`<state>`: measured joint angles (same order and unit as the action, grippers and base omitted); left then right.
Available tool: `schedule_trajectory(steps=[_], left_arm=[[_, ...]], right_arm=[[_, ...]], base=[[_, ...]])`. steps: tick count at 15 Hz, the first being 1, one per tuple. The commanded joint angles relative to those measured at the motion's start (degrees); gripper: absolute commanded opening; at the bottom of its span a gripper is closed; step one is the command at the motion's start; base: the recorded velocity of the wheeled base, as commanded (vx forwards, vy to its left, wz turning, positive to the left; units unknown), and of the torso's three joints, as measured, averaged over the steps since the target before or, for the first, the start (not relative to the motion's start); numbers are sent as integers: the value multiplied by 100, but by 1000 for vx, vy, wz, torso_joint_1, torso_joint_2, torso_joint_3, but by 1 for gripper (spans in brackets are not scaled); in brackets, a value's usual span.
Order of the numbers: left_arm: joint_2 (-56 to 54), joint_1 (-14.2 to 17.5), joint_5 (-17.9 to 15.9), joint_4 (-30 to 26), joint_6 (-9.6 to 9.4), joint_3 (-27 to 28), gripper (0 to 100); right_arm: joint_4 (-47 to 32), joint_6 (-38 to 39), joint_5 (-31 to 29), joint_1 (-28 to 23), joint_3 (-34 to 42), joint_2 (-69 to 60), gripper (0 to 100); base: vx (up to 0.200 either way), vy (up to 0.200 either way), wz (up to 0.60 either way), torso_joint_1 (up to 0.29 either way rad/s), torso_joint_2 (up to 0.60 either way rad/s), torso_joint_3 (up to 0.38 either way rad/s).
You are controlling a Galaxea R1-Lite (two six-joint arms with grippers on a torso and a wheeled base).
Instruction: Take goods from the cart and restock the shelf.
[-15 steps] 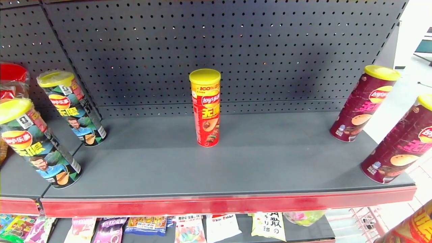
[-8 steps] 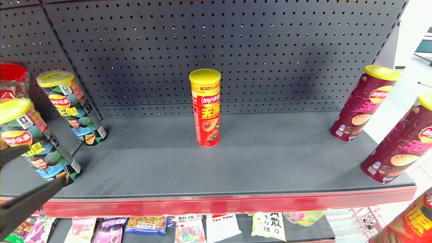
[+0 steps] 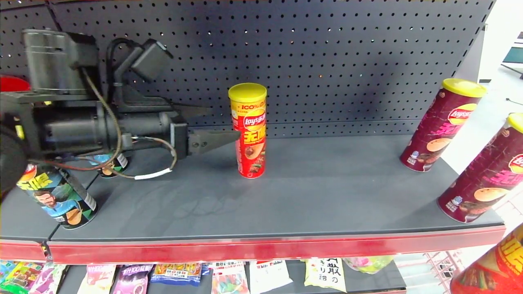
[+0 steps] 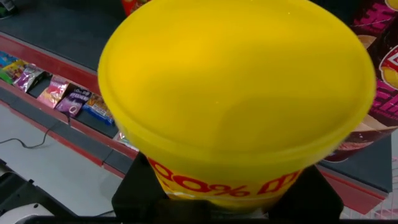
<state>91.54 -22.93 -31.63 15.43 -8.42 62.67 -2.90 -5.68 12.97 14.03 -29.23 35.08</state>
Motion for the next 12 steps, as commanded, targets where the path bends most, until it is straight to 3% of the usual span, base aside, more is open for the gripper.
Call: schedule_trajectory(steps=[1,3,9,12], left_arm=[[1156,-133,-27,21,-247,738,100],[1402,-133,8,-14,-274,1124,100],[1507,-142,26,-67,-318,1274,100],[1692,-159,272,-58,-327,1441,100]], right_arm=[[0,6,-14,3,-47,16,0],[0,14,-14,-23,-65,16,0],[0,41,-14,-23,-65,60,0],[0,41,-14,-23,-65,77,0]], base=[[0,0,0,0,0,0],[0,0,0,0,0,0],[0,0,0,0,0,0],[0,0,0,0,0,0]])
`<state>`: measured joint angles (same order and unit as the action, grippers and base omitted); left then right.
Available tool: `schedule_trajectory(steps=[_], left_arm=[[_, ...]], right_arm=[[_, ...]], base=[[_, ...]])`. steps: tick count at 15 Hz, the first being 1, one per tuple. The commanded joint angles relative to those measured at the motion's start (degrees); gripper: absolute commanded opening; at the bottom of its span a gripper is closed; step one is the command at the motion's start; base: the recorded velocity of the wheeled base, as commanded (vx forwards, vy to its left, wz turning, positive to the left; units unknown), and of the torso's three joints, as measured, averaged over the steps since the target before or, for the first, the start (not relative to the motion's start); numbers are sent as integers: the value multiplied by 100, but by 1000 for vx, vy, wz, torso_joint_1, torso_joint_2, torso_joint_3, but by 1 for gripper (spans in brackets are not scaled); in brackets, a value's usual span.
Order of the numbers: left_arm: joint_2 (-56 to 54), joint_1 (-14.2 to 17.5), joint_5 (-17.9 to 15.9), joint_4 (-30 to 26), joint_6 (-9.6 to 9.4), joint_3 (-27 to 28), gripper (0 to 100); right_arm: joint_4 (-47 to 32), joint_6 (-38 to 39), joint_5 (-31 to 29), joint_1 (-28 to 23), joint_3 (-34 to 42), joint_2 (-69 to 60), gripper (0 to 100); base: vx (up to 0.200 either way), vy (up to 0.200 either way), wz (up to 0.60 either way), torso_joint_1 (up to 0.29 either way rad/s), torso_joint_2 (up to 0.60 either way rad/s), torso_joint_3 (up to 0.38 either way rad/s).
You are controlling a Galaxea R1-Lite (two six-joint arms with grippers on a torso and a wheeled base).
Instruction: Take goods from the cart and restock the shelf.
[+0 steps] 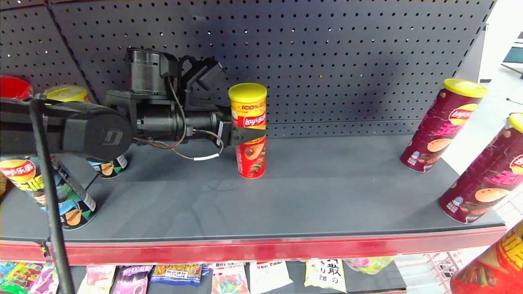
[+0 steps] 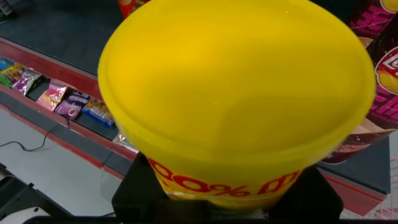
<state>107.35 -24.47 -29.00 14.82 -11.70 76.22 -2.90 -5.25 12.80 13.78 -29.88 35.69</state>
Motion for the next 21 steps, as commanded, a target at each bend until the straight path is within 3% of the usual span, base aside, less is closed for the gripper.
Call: schedule_trajectory(steps=[1,6,7,11,14,17,21], left_arm=[[172,-5,44,3,1,218,100],[453,-208,70,-15,-7,614,100],[462,-234,70,-15,-7,614,0],[374,-260,52,-32,1,508,0],[-74,-278,-44,-32,10,-186,0],[-724,-269,-484,-41,28,-889,0],[-962,-260,-932,-41,45,-1074,0]], right_arm=[[-9,-2,3,2,0,17,0],[0,-2,-6,-6,-9,34,0],[0,-2,-6,-6,-9,34,0],[0,-2,-6,-6,-9,43,0],[0,-2,-6,-6,-27,69,0],[0,-2,-6,-6,-62,78,0],[0,-2,3,-6,-106,131,0]], base=[[0,0,0,0,0,0],[0,0,0,0,0,0],[0,0,0,0,0,0],[0,0,0,0,0,0],[0,0,0,0,0,0],[0,0,0,0,0,0],[0,0,0,0,0,0]])
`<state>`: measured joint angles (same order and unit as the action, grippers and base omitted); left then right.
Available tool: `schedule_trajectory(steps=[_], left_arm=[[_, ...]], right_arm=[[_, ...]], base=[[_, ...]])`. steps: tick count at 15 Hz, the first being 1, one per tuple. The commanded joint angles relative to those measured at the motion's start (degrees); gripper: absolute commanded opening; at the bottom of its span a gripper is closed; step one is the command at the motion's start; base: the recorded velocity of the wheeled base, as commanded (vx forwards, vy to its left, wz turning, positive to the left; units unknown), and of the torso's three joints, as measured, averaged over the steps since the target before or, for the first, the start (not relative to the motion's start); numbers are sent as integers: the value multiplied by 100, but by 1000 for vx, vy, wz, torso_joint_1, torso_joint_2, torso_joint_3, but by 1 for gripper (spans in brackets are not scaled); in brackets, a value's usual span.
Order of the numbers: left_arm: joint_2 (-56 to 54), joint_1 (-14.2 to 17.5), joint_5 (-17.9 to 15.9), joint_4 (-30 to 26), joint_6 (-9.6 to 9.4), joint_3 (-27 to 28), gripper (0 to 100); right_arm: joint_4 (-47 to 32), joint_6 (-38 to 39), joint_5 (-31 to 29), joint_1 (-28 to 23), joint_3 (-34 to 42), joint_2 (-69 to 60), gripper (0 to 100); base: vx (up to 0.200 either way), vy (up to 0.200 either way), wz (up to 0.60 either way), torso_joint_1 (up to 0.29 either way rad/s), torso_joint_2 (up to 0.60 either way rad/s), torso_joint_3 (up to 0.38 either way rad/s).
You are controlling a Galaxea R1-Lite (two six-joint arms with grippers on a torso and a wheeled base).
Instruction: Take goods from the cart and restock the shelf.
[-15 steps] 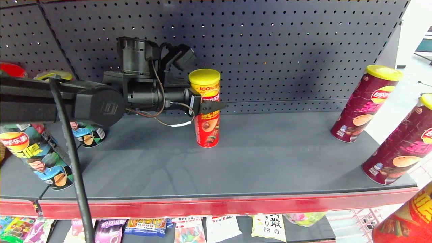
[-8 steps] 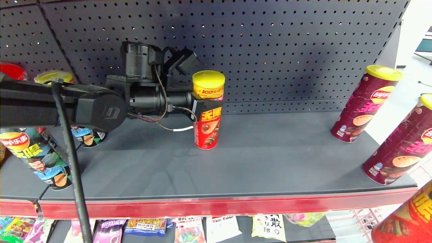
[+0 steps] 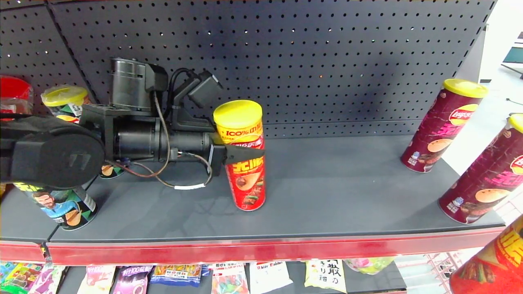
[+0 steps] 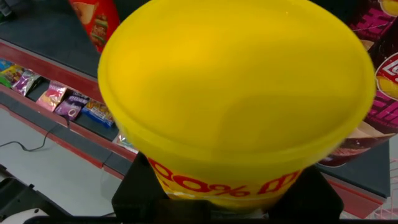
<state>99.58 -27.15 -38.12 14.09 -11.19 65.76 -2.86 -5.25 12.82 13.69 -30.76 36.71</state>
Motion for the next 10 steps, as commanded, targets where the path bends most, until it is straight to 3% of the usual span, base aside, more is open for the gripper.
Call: schedule_trajectory(steps=[1,6,10], left_arm=[[-176,-1,-178,23,-6,-19,0],[-167,17,-758,32,-23,-177,0],[-132,8,-767,23,-147,-283,0]], right_arm=[[-4,-2,10,11,-88,91,0],[-12,-2,-8,2,-229,135,0],[-21,-2,-17,2,-229,135,0]], base=[[0,0,0,0,0,0],[0,0,0,0,0,0],[0,0,0,0,0,0]])
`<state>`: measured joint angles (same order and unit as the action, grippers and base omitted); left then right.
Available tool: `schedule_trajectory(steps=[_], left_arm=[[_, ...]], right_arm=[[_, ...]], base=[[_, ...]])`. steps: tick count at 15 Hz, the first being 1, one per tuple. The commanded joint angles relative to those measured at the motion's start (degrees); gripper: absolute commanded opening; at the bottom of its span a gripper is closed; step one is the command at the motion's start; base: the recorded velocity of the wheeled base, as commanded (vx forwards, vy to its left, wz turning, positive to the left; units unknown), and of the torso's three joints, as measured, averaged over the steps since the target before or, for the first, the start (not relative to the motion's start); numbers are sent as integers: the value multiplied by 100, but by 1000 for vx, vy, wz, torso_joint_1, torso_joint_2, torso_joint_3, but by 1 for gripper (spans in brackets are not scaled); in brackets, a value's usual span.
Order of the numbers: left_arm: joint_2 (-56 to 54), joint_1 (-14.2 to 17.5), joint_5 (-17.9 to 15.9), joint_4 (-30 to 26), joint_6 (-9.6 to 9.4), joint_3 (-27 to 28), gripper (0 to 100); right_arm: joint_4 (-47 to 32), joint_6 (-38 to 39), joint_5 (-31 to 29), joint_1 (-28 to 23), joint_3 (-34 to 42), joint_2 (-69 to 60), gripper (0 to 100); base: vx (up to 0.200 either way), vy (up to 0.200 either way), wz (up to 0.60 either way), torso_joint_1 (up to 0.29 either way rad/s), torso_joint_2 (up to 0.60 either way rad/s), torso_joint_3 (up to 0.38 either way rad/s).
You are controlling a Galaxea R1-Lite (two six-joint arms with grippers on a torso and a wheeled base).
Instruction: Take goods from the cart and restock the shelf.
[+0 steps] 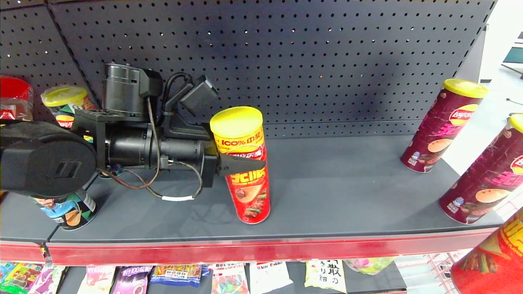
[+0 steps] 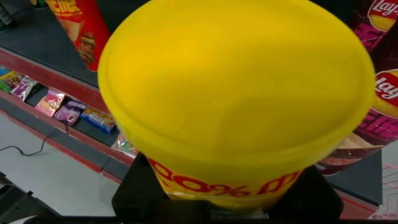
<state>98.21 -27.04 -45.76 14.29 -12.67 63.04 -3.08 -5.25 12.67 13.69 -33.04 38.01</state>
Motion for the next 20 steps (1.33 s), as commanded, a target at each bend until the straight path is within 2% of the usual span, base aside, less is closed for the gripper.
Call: schedule_trajectory(steps=[1,7,9,11,13,20], left_arm=[[5,-30,-3,4,-8,-20,0],[5,-126,-12,4,-192,-37,0],[5,-214,-12,-31,-201,-64,0],[-241,-355,-12,-532,-201,-125,0],[-276,-337,-3,-682,-219,-151,0],[-276,-302,-20,-690,-210,-178,0]], right_arm=[[1,-2,-1,2,-10,5,0],[1,-2,-45,-7,-1,5,0],[1,-2,-45,-7,-1,5,0],[1,-2,-45,-7,17,5,0],[1,-2,-45,-59,17,-4,0],[1,-2,-45,-86,34,-31,0]], base=[[0,0,0,0,0,0],[0,0,0,0,0,0],[0,0,0,0,0,0],[0,0,0,0,0,0],[0,0,0,0,0,0],[0,0,0,0,0,0]])
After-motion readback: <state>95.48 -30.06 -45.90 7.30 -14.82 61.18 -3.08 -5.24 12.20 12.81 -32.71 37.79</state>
